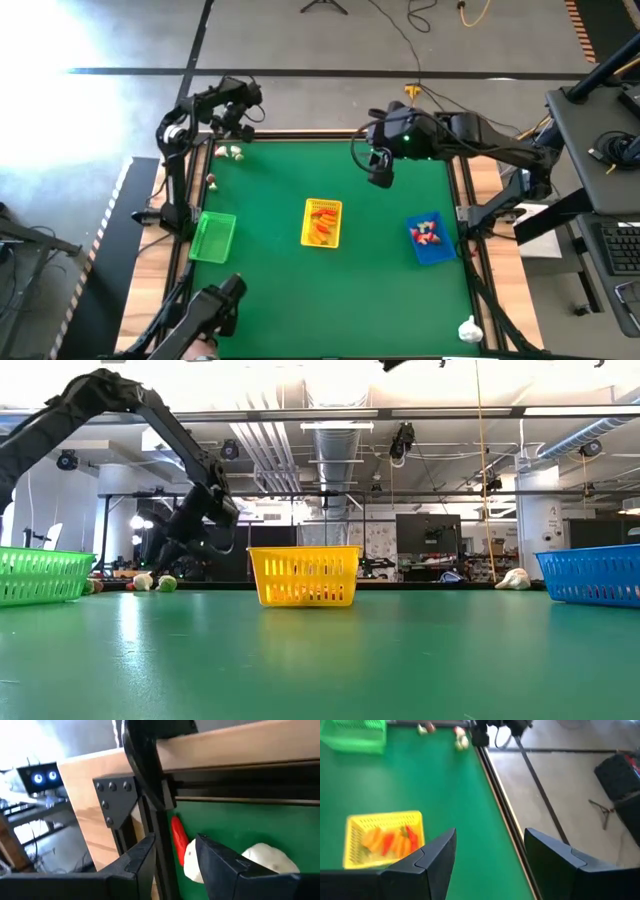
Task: Sort produce into baskets
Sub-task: Put the red chili pepper into the yellow bin
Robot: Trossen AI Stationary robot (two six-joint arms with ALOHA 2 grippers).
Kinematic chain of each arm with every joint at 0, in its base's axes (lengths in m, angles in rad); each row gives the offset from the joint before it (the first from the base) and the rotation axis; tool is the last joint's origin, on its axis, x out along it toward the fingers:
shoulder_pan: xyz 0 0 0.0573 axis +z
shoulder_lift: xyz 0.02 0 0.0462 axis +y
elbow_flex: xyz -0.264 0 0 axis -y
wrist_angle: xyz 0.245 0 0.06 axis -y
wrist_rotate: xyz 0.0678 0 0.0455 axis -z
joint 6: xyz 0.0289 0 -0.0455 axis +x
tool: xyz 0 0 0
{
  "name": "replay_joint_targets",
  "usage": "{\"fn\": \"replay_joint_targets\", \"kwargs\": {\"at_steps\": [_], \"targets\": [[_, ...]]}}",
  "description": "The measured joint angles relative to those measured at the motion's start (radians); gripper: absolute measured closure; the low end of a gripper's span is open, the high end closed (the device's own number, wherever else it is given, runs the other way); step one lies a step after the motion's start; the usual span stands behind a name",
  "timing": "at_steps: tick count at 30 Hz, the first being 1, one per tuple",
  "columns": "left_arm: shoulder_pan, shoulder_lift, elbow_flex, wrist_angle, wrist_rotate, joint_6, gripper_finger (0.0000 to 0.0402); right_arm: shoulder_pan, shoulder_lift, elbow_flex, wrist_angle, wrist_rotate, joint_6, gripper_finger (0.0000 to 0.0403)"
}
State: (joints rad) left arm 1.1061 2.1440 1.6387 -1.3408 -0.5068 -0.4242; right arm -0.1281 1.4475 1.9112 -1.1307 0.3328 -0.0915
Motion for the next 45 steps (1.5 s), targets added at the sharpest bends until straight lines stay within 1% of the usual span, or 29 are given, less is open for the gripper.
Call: {"fn": "replay_joint_targets", "kwargs": {"at_steps": [3, 7, 10, 13, 17, 20, 23, 26, 28, 30, 32, 33, 36, 38, 40, 42, 43, 45], "targets": [[-0.005, 0.020, -0.030, 0.007, -0.004, -0.044, 0.0278, -0.030, 0.000, -0.023, -0.028, -0.001, -0.015, 0.0177], [-0.016, 0.025, -0.100, 0.010, -0.001, -0.090, 0.0278, -0.066, -0.001, -0.055, -0.047, -0.002, -0.037, 0.0177], [-0.034, 0.021, -0.148, 0.009, 0.061, -0.089, 0.0278, -0.097, -0.003, -0.075, -0.048, -0.003, -0.083, 0.0177], [-0.083, -0.015, -0.210, 0.014, 0.126, -0.077, 0.0278, -0.139, -0.005, -0.080, -0.040, -0.010, -0.133, 0.0177], [-0.127, -0.059, -0.266, 0.058, 0.128, -0.061, 0.0278, -0.207, -0.005, -0.080, -0.011, -0.079, -0.163, 0.0177], [-0.119, -0.094, -0.270, 0.095, 0.105, -0.097, 0.0278, -0.254, -0.005, -0.080, 0.020, -0.137, -0.170, 0.0177], [-0.087, -0.126, -0.244, 0.109, 0.095, -0.165, 0.0278, -0.286, -0.004, -0.080, 0.033, -0.189, -0.168, 0.0177], [-0.046, -0.164, -0.228, 0.115, 0.050, -0.297, 0.0278, -0.299, -0.004, -0.080, 0.017, -0.231, -0.149, 0.0177], [-0.024, -0.198, -0.233, 0.160, 0.045, -0.399, 0.0278, -0.301, -0.004, -0.081, -0.014, -0.238, -0.136, 0.0177], [-0.023, -0.221, -0.242, 0.193, 0.027, -0.562, 0.0278, -0.301, -0.004, -0.082, -0.043, -0.240, -0.123, 0.0177], [-0.026, -0.241, -0.261, 0.191, 0.003, -0.728, 0.0278, -0.301, -0.004, -0.087, -0.058, -0.239, -0.106, 0.0177], [-0.027, -0.248, -0.269, 0.206, -0.016, -0.784, 0.0278, -0.301, -0.003, -0.089, -0.060, -0.239, -0.102, 0.0177], [-0.025, -0.252, -0.271, 0.250, -0.064, -0.882, 0.0278, -0.301, -0.003, -0.097, -0.065, -0.238, -0.103, 0.0177], [-0.024, -0.252, -0.273, 0.251, -0.066, -0.993, 0.0278, -0.301, -0.003, -0.104, -0.058, -0.237, -0.107, 0.0177], [-0.032, -0.252, -0.275, 0.220, -0.029, -1.183, 0.0278, -0.301, -0.003, -0.114, -0.049, -0.237, -0.109, 0.0177], [-0.050, -0.252, -0.286, 0.227, -0.016, -1.321, 0.0278, -0.301, -0.003, -0.124, -0.029, -0.236, -0.110, 0.0177], [-0.061, -0.252, -0.292, 0.249, -0.025, -1.357, 0.0278, -0.303, -0.003, -0.130, -0.019, -0.237, -0.113, 0.0177], [-0.073, -0.248, -0.305, 0.278, -0.081, -1.378, 0.0280, -0.306, -0.003, -0.140, 0.003, -0.237, -0.123, 0.0177]]}}
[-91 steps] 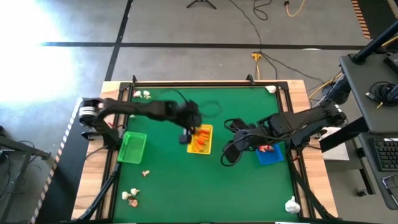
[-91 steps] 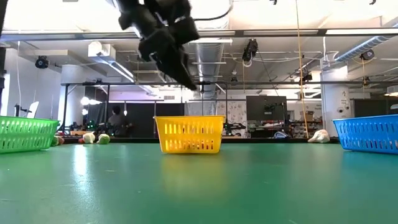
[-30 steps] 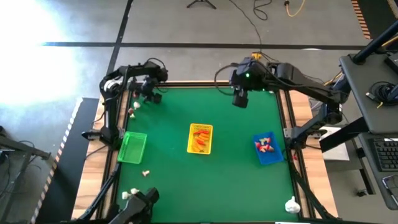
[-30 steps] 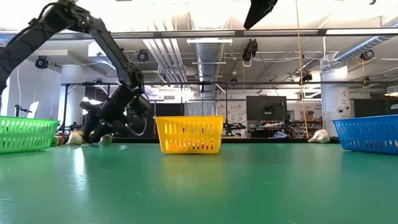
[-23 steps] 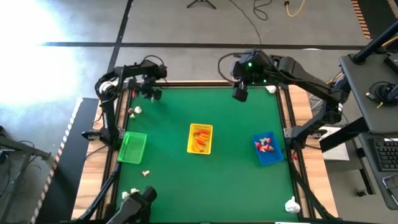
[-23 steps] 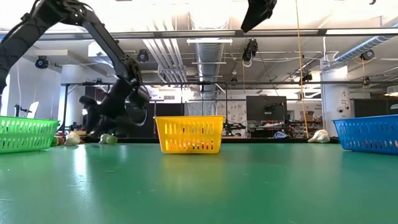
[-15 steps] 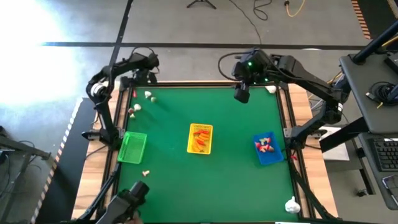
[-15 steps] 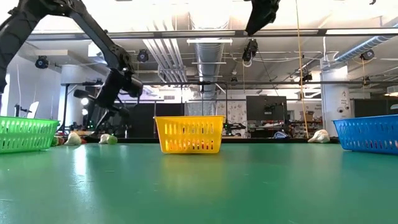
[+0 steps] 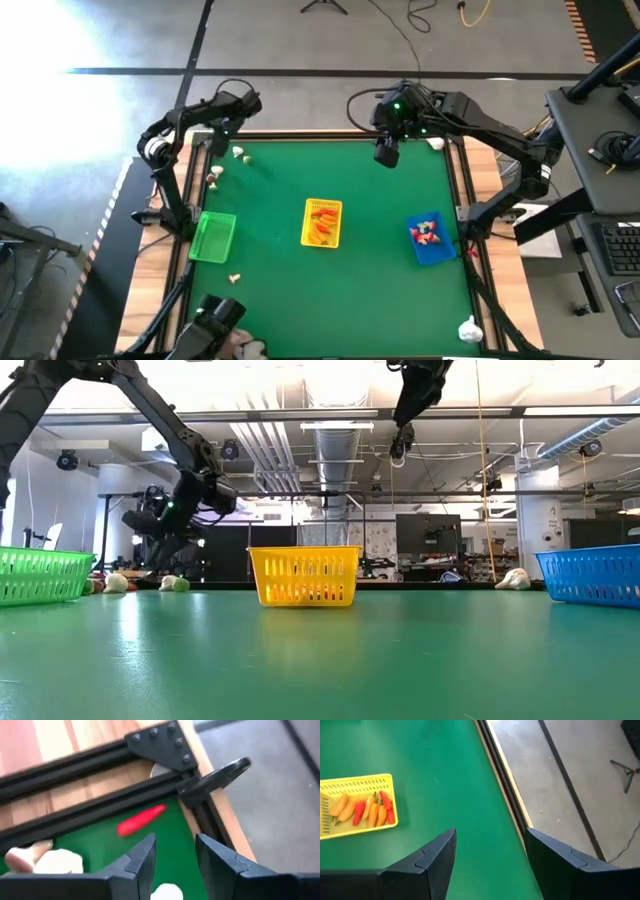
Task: Sort produce into baskets
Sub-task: Put the red chili pepper into the yellow bin
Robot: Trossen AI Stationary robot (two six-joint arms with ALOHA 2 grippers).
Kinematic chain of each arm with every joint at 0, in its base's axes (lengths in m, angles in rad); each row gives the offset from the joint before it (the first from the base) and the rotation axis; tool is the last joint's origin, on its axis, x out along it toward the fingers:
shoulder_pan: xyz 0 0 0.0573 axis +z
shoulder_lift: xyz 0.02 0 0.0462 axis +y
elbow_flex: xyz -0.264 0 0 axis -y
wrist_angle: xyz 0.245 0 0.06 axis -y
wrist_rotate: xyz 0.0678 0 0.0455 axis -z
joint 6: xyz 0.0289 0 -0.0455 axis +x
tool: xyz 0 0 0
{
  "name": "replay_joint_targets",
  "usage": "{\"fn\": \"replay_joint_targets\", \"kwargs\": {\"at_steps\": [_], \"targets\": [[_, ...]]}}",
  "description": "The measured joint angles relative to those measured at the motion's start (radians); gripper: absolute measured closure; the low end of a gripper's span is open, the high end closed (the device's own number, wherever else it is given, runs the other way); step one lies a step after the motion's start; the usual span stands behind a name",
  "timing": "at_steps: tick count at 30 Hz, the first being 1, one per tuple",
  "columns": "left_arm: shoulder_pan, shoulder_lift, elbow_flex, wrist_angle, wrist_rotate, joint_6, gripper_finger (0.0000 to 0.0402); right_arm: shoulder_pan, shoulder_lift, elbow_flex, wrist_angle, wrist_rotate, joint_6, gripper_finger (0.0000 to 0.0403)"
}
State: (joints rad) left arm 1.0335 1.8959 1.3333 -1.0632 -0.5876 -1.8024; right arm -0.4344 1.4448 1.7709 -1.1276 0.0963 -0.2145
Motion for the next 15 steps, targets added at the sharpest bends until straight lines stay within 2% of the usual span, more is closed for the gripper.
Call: {"fn": "replay_joint_targets", "kwargs": {"at_steps": [2, 7, 11, 13, 15], "targets": [[0.006, 0.018, -0.010, 0.006, -0.014, -0.012, 0.0289, -0.006, 0.000, -0.010, 0.029, 0.000, -0.012, 0.0177], [0.065, 0.057, -0.050, -0.002, 0.129, -0.081, 0.0344, -0.025, 0.000, -0.020, 0.048, -0.001, -0.040, 0.0177], [0.083, 0.064, -0.065, -0.001, 0.082, -0.076, 0.0392, -0.046, 0.000, -0.020, 0.048, 0.000, -0.047, 0.0177], [0.091, 0.064, -0.075, -0.002, 0.057, -0.069, 0.0397, -0.057, 0.000, -0.020, 0.048, 0.000, -0.049, 0.0177], [0.101, 0.064, -0.093, 0.001, 0.074, -0.069, 0.0394, -0.068, 0.000, -0.020, 0.048, -0.002, -0.058, 0.0177]]}}
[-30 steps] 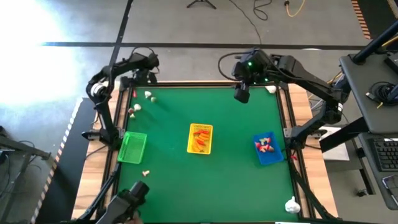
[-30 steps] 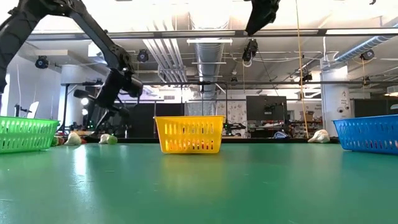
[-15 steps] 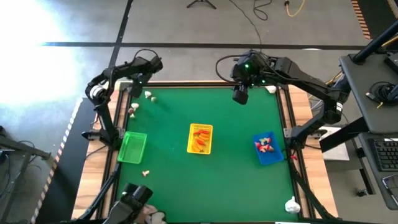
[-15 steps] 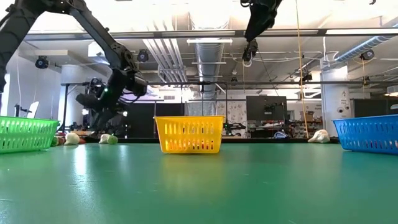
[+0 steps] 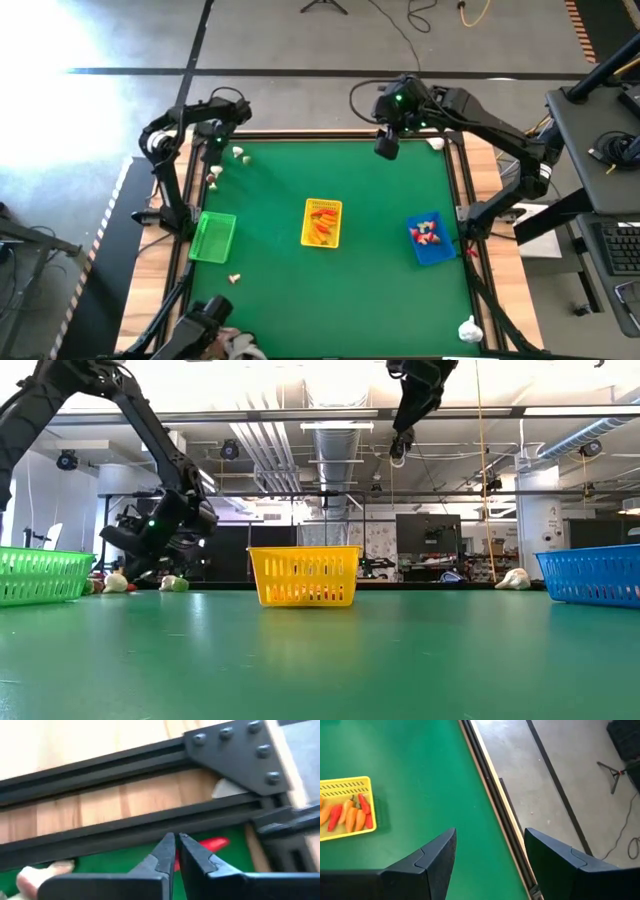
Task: Sort produce into baskets
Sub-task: Put the red chili pepper into the yellow bin
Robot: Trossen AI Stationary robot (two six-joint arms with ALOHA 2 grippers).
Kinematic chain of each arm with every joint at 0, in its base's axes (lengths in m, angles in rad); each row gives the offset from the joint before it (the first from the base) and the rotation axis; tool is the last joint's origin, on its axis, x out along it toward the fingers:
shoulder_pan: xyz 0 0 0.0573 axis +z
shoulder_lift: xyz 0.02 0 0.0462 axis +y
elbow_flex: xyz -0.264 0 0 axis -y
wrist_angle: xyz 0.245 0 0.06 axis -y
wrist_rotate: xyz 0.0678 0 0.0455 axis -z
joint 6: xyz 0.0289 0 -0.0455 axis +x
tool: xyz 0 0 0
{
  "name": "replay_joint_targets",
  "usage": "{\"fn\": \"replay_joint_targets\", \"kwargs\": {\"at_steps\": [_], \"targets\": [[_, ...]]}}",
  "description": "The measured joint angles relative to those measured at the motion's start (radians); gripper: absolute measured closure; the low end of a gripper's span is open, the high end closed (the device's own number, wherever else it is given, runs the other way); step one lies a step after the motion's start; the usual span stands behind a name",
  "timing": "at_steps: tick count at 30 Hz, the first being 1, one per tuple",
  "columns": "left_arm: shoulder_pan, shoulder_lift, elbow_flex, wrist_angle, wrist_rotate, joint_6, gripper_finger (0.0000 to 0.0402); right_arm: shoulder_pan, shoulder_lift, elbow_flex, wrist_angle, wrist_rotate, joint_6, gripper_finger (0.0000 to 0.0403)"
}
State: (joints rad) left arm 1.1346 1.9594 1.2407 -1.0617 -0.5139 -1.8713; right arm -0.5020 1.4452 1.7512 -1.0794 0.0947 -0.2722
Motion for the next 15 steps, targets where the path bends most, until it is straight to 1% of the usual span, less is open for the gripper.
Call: {"fn": "replay_joint_targets", "kwargs": {"at_steps": [3, 5, 10, 15], "targets": [[0.006, -0.001, -0.015, 0.024, 0.053, -0.012, 0.0396, -0.013, 0.000, 0.000, 0.000, -0.001, -0.010, 0.0177], [0.004, 0.003, -0.019, 0.028, 0.074, 0.009, 0.0400, -0.019, 0.000, 0.000, 0.000, -0.001, -0.020, 0.0177], [-0.014, 0.002, -0.019, 0.032, 0.088, 0.114, 0.0401, -0.041, 0.000, 0.000, 0.004, -0.022, -0.061, 0.0177], [-0.032, 0.002, 0.034, 0.031, 0.075, 0.252, 0.0401, -0.061, 0.000, 0.000, 0.015, -0.069, -0.080, 0.0177]]}}
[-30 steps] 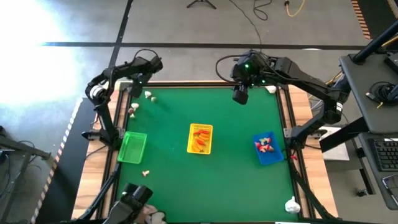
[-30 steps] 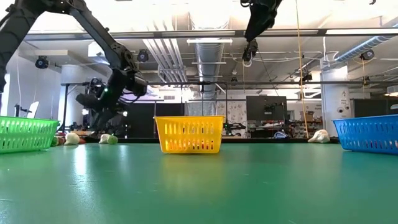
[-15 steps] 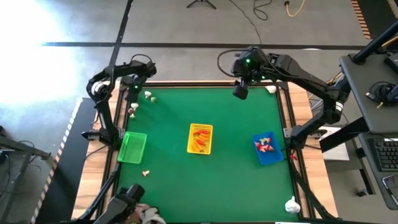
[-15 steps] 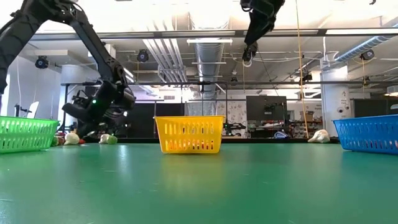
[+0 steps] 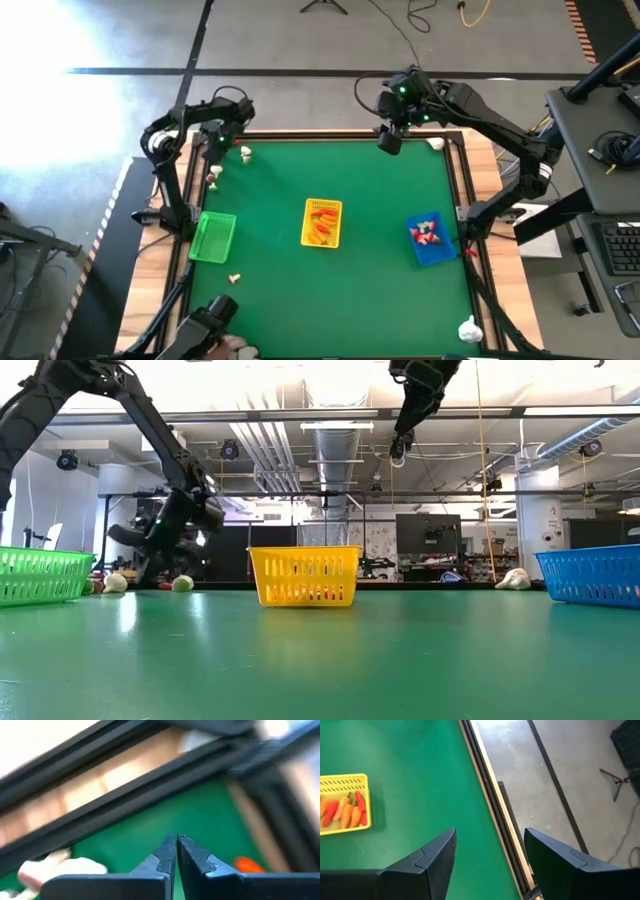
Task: Sort produce into baskets
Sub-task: Put the red chili pepper into the yellow bin
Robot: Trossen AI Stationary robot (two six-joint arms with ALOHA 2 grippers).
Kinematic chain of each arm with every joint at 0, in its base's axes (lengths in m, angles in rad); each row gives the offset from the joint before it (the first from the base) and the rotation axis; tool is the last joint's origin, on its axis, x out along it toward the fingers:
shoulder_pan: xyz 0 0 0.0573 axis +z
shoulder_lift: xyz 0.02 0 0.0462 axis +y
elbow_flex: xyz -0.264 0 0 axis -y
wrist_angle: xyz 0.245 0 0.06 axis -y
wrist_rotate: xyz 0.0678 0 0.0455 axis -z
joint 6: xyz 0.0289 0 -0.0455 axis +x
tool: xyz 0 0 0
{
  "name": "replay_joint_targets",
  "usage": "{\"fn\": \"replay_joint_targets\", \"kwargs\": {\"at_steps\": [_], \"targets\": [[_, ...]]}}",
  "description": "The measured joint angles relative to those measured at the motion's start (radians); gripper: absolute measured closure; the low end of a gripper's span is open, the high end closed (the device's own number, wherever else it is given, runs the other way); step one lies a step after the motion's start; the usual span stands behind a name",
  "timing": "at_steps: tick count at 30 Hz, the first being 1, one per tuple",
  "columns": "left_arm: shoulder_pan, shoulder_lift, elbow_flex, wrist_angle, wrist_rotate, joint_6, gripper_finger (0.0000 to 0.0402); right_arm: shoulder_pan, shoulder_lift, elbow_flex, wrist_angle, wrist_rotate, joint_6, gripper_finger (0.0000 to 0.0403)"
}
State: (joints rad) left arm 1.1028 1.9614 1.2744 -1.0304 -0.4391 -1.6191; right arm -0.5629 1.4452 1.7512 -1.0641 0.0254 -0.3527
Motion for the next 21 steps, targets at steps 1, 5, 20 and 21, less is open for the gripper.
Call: {"fn": "replay_joint_targets", "kwargs": {"at_steps": [1, 5, 20, 21], "targets": [[-0.003, 0.000, 0.021, 0.004, -0.015, 0.045, 0.0401, -0.003, 0.000, 0.000, 0.000, -0.006, -0.001, 0.0177], [-0.013, 0.000, 0.096, 0.068, -0.080, 0.347, 0.0401, -0.008, 0.000, 0.000, 0.000, -0.008, 0.000, 0.0177], [0.015, 0.049, 0.172, 0.148, 0.247, 1.318, 0.0259, -0.007, 0.000, 0.000, -0.106, -0.011, 0.116, 0.0177], [0.020, 0.049, 0.172, 0.146, 0.260, 1.340, 0.0255, -0.007, 0.000, 0.000, -0.106, -0.014, 0.127, 0.0177]]}}
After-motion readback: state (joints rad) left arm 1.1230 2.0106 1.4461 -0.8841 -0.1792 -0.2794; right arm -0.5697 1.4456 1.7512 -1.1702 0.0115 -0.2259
